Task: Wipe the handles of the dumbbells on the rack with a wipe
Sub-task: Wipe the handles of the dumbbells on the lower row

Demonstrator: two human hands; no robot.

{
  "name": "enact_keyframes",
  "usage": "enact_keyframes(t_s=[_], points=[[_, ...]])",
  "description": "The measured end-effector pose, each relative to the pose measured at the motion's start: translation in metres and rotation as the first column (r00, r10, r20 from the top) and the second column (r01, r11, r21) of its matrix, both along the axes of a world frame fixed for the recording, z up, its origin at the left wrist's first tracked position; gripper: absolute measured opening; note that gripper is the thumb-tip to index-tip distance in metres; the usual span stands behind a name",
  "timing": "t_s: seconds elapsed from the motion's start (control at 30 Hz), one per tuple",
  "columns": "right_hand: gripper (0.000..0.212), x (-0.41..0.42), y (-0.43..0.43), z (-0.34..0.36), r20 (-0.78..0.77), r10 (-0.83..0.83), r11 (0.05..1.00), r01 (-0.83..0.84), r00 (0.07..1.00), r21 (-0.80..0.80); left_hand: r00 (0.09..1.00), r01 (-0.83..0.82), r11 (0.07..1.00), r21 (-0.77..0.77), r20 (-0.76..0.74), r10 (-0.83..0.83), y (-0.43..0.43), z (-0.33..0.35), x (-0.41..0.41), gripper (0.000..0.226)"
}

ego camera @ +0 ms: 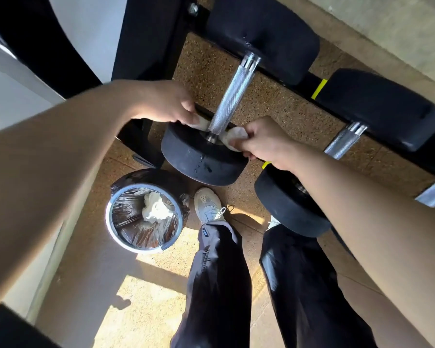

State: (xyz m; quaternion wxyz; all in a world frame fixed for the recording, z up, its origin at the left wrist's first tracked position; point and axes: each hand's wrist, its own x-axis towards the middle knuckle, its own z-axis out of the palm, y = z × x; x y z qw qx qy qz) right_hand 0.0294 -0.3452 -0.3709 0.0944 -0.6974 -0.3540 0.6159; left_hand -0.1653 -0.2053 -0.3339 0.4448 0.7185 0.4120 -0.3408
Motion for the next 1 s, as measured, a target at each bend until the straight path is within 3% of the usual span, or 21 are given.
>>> enact_keyframes(t_s=[0.17, 0.23, 0.33, 0.4, 0.47, 0.5, 0.57, 0.63, 0.7, 0.77, 0.9, 0.93, 1.0], points=[[0.009, -0.008, 0.002, 0.004, -0.133, -0.287, 0.955, 0.273, 0.949, -0.117, 0.876, -0.467, 0.883, -0.043, 0.117, 0.468, -0.003, 0.001, 0.014, 0.028], [0.012, 0.008, -0.009, 0.01, -0.218, -0.497, 0.86, 0.445, 0.84, -0.248, 0.82, -0.558, 0.829, -0.038, 0.127, 0.558, -0.012, -0.008, 0.031, 0.028], [0.007, 0.027, -0.013, 0.012, -0.272, -0.665, 0.745, 0.601, 0.695, -0.288, 0.733, -0.669, 0.741, -0.06, 0.11, 0.671, -0.023, -0.018, 0.042, 0.022], [0.005, 0.024, 0.0, 0.01, -0.286, -0.745, 0.667, 0.687, 0.603, -0.287, 0.578, -0.802, 0.593, -0.073, 0.156, 0.801, -0.026, -0.02, 0.041, 0.021], [0.004, 0.011, 0.019, 0.008, -0.295, -0.816, 0.576, 0.75, 0.498, -0.325, 0.317, -0.921, 0.356, -0.156, 0.23, 0.92, -0.026, -0.017, 0.041, 0.031], [0.004, 0.006, 0.027, 0.007, -0.289, -0.847, 0.527, 0.771, 0.446, -0.357, 0.223, -0.938, 0.278, -0.208, 0.254, 0.941, -0.025, -0.014, 0.045, 0.041], [0.007, 0.006, 0.035, 0.009, -0.287, -0.896, 0.436, 0.794, 0.34, -0.424, 0.145, -0.94, 0.217, -0.263, 0.268, 0.952, -0.025, -0.013, 0.058, 0.051], [0.009, 0.021, 0.029, 0.012, -0.31, -0.934, 0.316, 0.821, 0.18, -0.476, 0.132, -0.939, 0.199, -0.279, 0.241, 0.962, -0.026, -0.009, 0.073, 0.028], [0.012, 0.036, 0.02, 0.013, -0.323, -0.945, 0.213, 0.839, 0.048, -0.501, 0.182, -0.927, 0.246, -0.282, 0.236, 0.955, -0.025, -0.01, 0.079, 0.006], [0.012, 0.034, 0.017, 0.014, -0.349, -0.937, 0.177, 0.826, -0.024, -0.534, 0.206, -0.927, 0.263, -0.268, 0.221, 0.953, -0.025, -0.01, 0.074, 0.016], [0.009, 0.006, 0.037, 0.021, -0.409, -0.903, 0.166, 0.768, -0.134, -0.619, -0.07, -0.944, -0.003, -0.329, 0.193, 0.979, -0.019, -0.009, 0.053, 0.011], [0.009, 0.003, 0.04, 0.023, -0.409, -0.902, 0.162, 0.77, -0.138, -0.617, -0.106, -0.939, -0.029, -0.343, 0.208, 0.972, -0.019, -0.01, 0.05, 0.01], [0.009, 0.007, 0.036, 0.026, -0.416, -0.903, 0.178, 0.788, -0.107, -0.59, -0.084, -0.932, 0.003, -0.362, 0.225, 0.971, -0.021, -0.01, 0.053, 0.01]])
